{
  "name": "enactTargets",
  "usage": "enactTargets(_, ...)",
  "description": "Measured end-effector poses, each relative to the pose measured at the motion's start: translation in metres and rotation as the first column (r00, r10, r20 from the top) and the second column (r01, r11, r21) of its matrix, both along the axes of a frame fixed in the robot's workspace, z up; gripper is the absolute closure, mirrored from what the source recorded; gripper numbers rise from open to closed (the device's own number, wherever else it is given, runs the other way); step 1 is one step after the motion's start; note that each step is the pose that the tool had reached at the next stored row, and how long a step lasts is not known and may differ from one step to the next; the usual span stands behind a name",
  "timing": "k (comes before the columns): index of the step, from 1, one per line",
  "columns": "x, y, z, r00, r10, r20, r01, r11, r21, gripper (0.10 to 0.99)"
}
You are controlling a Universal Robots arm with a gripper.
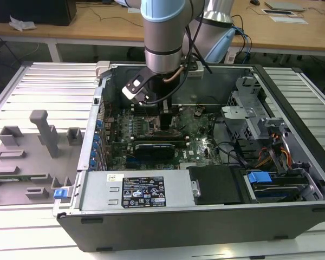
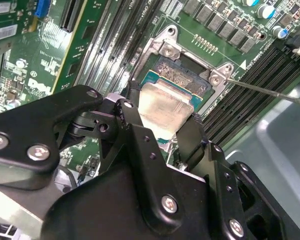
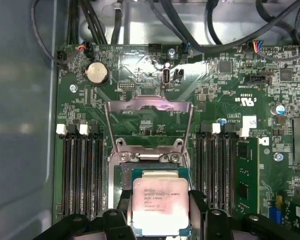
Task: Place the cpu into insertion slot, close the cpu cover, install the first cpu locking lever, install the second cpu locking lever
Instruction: 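Place the cpu into insertion slot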
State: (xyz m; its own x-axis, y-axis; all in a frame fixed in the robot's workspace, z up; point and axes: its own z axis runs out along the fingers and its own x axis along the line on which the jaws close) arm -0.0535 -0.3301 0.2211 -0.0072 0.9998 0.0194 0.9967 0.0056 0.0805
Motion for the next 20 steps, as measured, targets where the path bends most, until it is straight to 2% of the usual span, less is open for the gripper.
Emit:
enactTargets(18,-0.0022,0.0086,-0.0211,0.9999,-0.017,-0.0001,0.017,0.9999,0.001,0.545)
enactTargets(20,-0.0022,0.0088,-0.0215,0.9999,-0.017,-0.0001,0.017,0.9999,0.000,0.545)
